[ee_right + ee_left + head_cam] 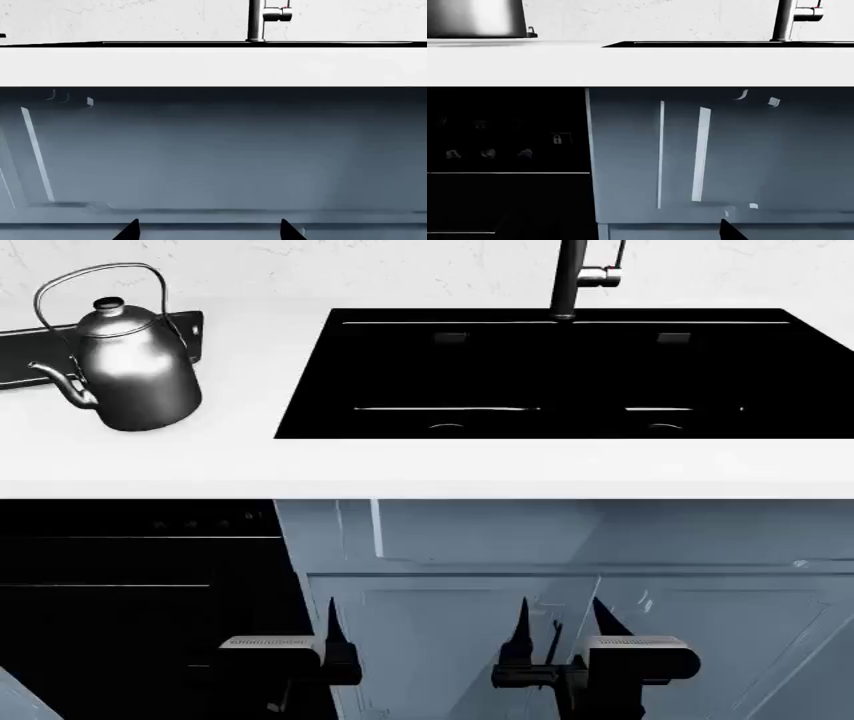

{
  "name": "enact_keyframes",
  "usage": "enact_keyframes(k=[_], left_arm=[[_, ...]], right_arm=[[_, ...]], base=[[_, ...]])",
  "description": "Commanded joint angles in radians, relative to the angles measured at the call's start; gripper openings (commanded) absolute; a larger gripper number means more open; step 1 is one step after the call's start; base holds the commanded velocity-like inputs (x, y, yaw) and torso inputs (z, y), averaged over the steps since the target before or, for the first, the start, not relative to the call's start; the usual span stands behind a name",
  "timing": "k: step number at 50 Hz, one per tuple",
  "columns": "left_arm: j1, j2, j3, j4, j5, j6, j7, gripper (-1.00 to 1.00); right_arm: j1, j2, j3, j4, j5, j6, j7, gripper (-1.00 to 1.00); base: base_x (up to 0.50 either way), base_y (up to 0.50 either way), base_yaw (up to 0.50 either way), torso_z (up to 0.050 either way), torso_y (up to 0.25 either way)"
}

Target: Pick the kettle from the counter and place it on the tray. Then pick the mug from the cabinet and place it on the tray. Then close the cabinet doors.

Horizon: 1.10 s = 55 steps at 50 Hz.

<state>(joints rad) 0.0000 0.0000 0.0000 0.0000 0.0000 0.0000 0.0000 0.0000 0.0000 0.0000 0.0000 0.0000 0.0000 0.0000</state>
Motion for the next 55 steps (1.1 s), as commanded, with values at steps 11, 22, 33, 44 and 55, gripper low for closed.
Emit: enact_keyframes(k=[11,22,33,44,55], left_arm=[[0.029,-0.057,0.034,0.113,-0.041,-0.024,-0.054,1.0],[-0.056,-0.116,-0.012,0.412,-0.031,-0.194,-0.11,1.0],[-0.595,-0.15,-0.026,0.697,-0.071,-0.812,-0.114,1.0],[-1.439,-0.098,0.06,0.464,-0.079,-1.28,-0.155,1.0],[-1.966,-0.034,0.156,-0.135,-0.054,-1.146,-0.182,1.0]], right_arm=[[-0.025,0.051,-0.054,-0.084,0.031,0.038,0.06,1.0],[-0.052,0.076,-0.062,-0.201,0.055,0.08,0.081,1.0],[-0.071,0.097,-0.07,-0.261,0.077,0.104,0.092,1.0],[-0.085,0.111,-0.085,-0.316,0.083,0.133,0.118,1.0],[-0.101,0.132,-0.096,-0.364,0.096,0.141,0.125,1.0]], base=[[0.0,0.0,0.0,0.0,0.0],[0.0,0.0,0.0,0.028,0.005],[0.0,0.0,0.0,0.05,0.01],[0.0,0.0,0.0,0.05,0.011],[0.0,0.0,0.0,0.05,0.011]])
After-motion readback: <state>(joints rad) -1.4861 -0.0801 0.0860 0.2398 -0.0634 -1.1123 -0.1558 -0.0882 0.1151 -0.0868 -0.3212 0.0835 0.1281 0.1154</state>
